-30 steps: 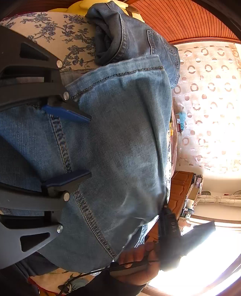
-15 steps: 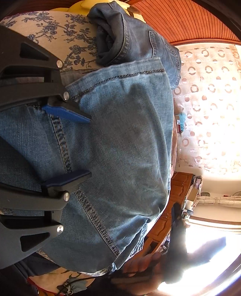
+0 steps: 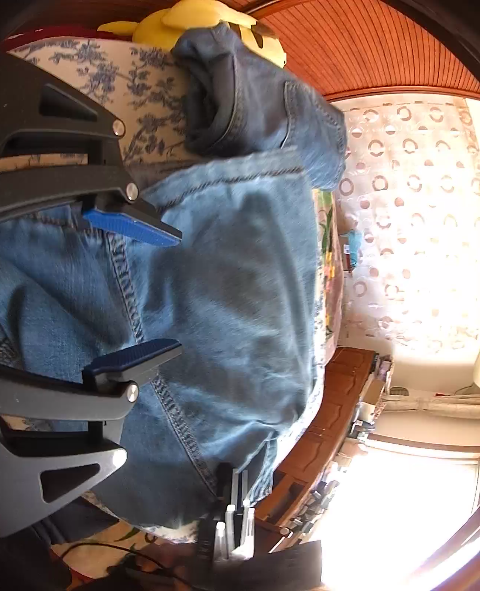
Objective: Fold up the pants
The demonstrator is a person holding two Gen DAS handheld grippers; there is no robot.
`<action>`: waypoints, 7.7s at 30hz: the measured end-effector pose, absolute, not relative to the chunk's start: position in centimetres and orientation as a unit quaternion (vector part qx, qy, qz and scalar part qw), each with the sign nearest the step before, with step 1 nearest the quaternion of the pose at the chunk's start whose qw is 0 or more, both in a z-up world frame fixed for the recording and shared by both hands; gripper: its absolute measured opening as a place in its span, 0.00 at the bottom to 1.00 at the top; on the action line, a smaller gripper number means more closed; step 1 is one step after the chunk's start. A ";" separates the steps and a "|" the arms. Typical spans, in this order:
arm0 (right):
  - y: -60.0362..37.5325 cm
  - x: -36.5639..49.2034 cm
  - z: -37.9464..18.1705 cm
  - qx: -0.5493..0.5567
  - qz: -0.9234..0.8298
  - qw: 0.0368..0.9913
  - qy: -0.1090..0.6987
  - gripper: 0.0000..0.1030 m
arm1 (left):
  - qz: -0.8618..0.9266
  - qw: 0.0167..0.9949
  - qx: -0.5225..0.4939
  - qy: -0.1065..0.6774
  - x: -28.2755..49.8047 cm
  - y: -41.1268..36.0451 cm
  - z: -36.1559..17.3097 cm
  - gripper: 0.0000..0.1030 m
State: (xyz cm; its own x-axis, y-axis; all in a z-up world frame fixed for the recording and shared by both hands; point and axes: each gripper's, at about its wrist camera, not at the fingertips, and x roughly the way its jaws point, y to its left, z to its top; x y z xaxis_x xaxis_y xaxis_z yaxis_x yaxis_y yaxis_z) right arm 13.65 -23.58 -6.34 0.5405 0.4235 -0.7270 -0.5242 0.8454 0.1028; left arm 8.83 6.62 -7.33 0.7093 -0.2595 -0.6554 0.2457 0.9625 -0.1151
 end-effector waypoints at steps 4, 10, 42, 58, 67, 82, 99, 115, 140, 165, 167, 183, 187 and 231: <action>-24.1 12.6 -6.4 -0.058 0.270 0.878 0.391 0.29 | -0.127 0.930 -0.011 0.345 8.7 7.5 -6.0 0.50; -23.7 11.4 -7.2 -0.073 0.271 0.875 0.394 0.32 | -0.123 0.933 -0.012 0.339 8.8 7.6 -5.3 0.50; -39.0 6.8 -4.3 -0.032 0.113 0.928 0.354 0.40 | -0.213 0.920 0.023 0.327 8.7 -2.2 -3.7 0.70; -45.3 5.6 -6.7 0.008 0.042 0.928 0.369 0.41 | -0.301 0.874 0.068 0.375 8.7 -12.8 -6.1 0.70; -46.4 5.4 -7.5 0.021 0.030 0.928 0.372 0.44 | -0.291 0.870 0.143 0.371 7.0 -16.3 -7.7 0.64; -46.9 6.0 -6.3 0.026 0.028 0.933 0.358 0.45 | -0.304 0.874 0.114 0.362 5.0 -12.3 -4.9 0.04; -46.0 7.5 -5.6 0.013 0.033 0.929 0.369 0.45 | -0.310 0.869 0.087 0.376 5.7 -12.2 -5.1 0.26; -46.6 4.7 -7.8 0.032 0.018 0.915 0.403 0.46 | -0.289 0.890 0.054 0.349 6.3 -10.5 -2.6 0.67; -48.1 4.6 -8.9 0.091 0.022 0.907 0.410 0.49 | -0.247 0.903 0.051 0.349 6.9 -10.0 -3.5 0.68; -39.7 9.5 1.8 0.042 0.103 0.950 0.291 0.16 | -0.185 0.930 0.008 0.319 6.2 -2.1 -1.5 0.68; -36.9 10.4 3.4 0.031 0.129 0.952 0.275 0.16 | -0.170 0.934 0.002 0.315 6.0 -0.4 -1.2 0.68; -14.9 8.9 6.3 -0.030 0.380 0.882 0.276 0.16 | -0.080 0.949 -0.047 0.302 4.4 9.5 -1.3 0.68; -14.3 8.9 3.1 -0.066 0.366 0.874 0.312 0.23 | -0.078 0.947 -0.049 0.307 4.7 9.5 -1.9 0.68; -28.1 7.9 -6.6 -0.033 0.236 0.898 0.371 0.44 | -0.138 0.906 -0.016 0.399 20.2 2.8 -4.2 0.39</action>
State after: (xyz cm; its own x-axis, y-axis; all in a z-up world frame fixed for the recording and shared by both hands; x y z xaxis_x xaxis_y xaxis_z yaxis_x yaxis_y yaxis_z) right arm 7.92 -28.11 -6.63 0.6135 0.4001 -0.6808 -0.4490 0.8860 0.1161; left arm 20.18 2.79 -4.17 0.6437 -0.2630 -0.7187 0.2374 0.9614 -0.1392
